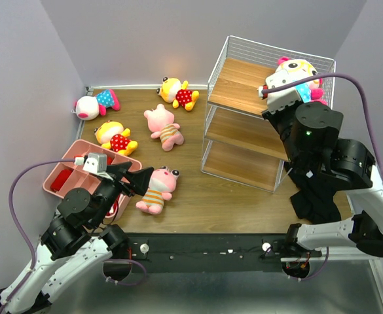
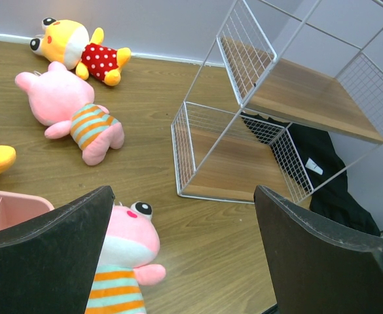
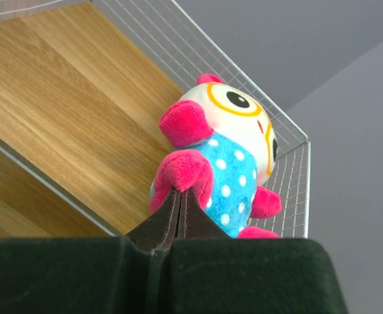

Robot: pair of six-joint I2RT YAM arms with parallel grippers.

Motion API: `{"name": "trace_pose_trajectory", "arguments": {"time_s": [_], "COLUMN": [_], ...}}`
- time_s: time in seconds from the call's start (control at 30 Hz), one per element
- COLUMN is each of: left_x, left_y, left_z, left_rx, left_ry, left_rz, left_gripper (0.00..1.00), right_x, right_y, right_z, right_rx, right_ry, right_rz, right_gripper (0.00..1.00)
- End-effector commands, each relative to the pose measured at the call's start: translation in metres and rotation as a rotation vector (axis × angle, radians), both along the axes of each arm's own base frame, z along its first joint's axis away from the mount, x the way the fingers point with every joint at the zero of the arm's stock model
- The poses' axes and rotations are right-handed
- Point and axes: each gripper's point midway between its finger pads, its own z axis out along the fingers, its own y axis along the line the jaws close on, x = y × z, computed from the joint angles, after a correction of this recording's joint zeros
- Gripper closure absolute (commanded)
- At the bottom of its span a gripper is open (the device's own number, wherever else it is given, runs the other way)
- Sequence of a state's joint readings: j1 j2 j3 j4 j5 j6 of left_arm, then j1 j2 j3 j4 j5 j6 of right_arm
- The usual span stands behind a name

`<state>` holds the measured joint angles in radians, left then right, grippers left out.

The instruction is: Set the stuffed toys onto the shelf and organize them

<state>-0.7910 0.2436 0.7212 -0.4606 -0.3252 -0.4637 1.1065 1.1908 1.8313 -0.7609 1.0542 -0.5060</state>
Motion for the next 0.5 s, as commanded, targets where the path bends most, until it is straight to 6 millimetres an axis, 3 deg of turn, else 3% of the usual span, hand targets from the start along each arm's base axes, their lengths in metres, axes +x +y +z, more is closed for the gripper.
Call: {"name": "trace_pose_trajectory", "arguments": {"time_s": [0.0, 0.47], "left_x": [0.003, 0.005], "left_y": [-0.002, -0.005], "left_z": [-0.009, -0.010], "left_rx": [0.028, 0.037], "left_ry": [0.015, 0.022], "left_rz": [-0.001, -0.004], "left_gripper": [0.01, 0.01], "right_x": [-0.001, 0.001], "right_y": [0.005, -0.006], "right_z": [-0.024, -0.026], "right_rx": [-0.038, -0.047], "right_ry": [0.067, 0.049], "right_rz": [-0.008, -0.105], "right_gripper": [0.99, 0.99]}}
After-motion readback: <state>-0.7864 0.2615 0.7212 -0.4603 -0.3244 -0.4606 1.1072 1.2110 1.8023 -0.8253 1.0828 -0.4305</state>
